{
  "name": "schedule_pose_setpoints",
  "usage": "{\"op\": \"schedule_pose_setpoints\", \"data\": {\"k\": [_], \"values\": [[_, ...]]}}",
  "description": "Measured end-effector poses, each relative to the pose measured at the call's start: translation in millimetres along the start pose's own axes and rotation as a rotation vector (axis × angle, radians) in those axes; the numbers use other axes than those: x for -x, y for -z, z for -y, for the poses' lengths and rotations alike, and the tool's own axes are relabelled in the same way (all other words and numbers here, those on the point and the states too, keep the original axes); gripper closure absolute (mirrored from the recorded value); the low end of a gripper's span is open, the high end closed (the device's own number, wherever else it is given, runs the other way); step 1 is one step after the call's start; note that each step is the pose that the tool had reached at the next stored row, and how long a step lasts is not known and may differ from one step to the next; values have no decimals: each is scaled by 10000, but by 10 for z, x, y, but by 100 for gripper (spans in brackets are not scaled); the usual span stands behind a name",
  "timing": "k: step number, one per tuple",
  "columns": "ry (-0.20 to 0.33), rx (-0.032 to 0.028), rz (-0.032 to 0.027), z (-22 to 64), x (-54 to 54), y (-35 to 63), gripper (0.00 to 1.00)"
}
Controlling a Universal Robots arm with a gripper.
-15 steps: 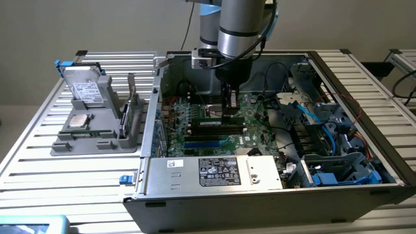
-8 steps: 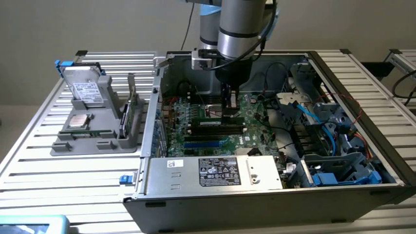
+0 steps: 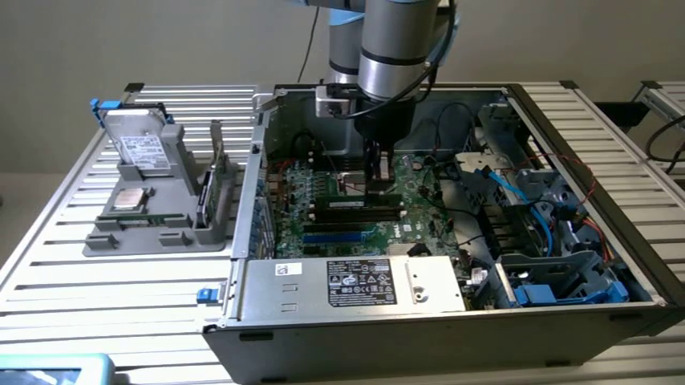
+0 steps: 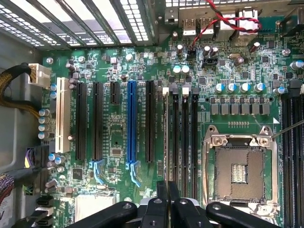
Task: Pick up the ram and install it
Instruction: 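Insert the ram into the slot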
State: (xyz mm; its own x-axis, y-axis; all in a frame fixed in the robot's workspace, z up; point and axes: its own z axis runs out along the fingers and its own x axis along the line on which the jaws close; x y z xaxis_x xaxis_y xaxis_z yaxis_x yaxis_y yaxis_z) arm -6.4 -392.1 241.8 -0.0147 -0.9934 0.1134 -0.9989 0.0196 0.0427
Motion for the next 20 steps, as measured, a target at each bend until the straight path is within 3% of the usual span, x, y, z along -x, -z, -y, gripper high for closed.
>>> {"op": "schedule_pose_setpoints", "data": {"k": [20], "values": [[94, -11, -4, 4, 19, -81, 87]]}}
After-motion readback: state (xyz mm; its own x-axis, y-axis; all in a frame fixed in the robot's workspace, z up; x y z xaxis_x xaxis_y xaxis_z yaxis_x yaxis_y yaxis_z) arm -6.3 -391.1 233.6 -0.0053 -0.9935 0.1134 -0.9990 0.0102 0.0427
